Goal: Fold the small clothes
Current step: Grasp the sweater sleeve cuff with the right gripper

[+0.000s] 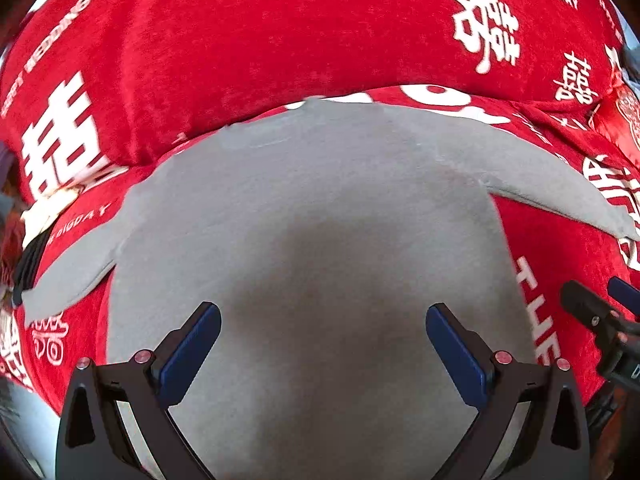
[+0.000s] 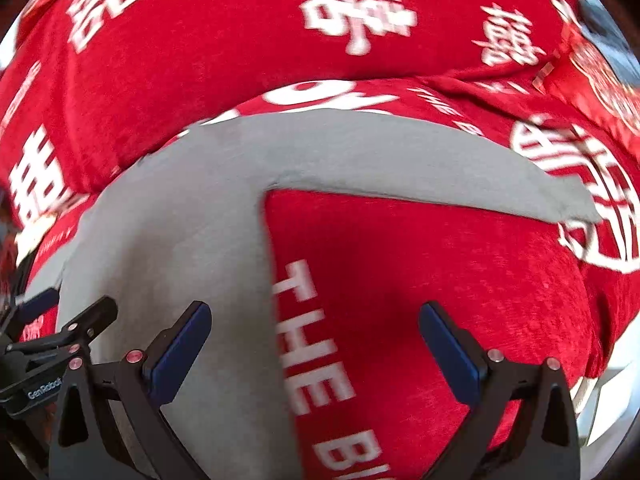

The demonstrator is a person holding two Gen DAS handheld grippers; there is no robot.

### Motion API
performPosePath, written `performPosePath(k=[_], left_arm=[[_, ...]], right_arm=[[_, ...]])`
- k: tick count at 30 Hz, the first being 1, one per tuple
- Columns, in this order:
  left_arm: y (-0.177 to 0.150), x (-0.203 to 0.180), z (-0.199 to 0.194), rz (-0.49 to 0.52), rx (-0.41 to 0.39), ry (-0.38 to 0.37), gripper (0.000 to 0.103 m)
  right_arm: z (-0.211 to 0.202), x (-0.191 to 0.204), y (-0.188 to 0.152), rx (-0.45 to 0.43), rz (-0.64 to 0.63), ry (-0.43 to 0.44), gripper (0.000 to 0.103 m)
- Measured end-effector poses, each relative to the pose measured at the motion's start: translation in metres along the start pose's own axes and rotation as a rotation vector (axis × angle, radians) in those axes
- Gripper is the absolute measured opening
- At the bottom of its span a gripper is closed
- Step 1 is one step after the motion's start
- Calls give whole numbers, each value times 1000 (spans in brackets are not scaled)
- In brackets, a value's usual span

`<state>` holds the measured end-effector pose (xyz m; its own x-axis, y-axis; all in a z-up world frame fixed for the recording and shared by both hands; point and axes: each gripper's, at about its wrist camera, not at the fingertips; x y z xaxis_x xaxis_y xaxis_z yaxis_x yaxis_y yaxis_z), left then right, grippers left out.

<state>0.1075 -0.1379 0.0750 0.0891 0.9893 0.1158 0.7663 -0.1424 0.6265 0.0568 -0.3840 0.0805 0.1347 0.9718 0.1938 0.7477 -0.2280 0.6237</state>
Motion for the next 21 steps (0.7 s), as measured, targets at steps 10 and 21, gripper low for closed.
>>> performPosePath(k=[10, 21], left_arm=[[36, -56, 43, 62, 34, -37, 103], [69, -99, 88, 78, 70, -59, 103]], right_arm=[[20, -94, 28, -25, 185, -128, 103], [51, -184, 59, -55, 412, -230, 103]])
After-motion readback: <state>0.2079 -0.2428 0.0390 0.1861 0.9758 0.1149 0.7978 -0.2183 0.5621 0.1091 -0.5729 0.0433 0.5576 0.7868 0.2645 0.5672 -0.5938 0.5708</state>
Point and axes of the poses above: each gripper's, at about its wrist camera, not at the fingertips, and z roughly the way its jaws point, x to its left, y to its top, and after that the axes turned 12 degrees about -x, right-handed
